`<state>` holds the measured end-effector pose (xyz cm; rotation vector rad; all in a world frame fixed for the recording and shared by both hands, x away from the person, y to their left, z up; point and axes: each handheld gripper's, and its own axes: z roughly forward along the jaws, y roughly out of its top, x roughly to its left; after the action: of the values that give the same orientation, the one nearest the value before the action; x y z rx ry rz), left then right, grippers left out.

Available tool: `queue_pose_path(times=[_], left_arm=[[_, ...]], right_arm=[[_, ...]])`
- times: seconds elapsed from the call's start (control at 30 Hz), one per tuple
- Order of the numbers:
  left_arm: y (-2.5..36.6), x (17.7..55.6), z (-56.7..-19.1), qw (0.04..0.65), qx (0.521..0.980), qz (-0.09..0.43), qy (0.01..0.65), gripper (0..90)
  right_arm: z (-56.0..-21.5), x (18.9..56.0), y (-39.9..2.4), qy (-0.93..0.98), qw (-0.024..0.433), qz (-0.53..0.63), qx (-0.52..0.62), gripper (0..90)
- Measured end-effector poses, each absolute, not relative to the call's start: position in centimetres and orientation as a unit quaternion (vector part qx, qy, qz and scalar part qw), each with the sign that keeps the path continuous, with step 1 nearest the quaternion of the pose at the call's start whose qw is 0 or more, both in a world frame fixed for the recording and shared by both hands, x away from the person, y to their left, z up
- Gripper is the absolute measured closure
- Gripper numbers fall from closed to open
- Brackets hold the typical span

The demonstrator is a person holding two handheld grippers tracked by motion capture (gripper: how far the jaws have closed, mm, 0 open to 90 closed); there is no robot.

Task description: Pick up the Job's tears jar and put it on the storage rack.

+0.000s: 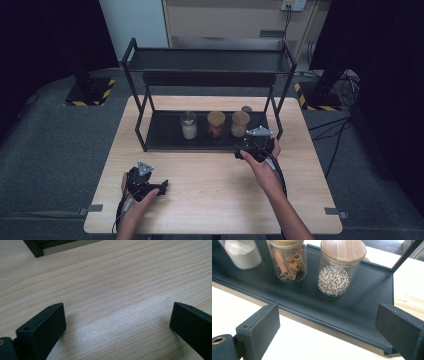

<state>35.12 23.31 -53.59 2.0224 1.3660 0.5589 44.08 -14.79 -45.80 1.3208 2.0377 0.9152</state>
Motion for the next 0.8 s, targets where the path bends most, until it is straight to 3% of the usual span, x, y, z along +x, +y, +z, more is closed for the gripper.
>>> queue_pose_path(times=[0.8], left_arm=[[23.3, 35.1, -53.6, 0.314, 0.767, 0.212, 0.518, 0.0]], right_arm=[[-46.1, 42.3, -15.6, 0.758, 0.262, 0.347, 0.485, 5.1]])
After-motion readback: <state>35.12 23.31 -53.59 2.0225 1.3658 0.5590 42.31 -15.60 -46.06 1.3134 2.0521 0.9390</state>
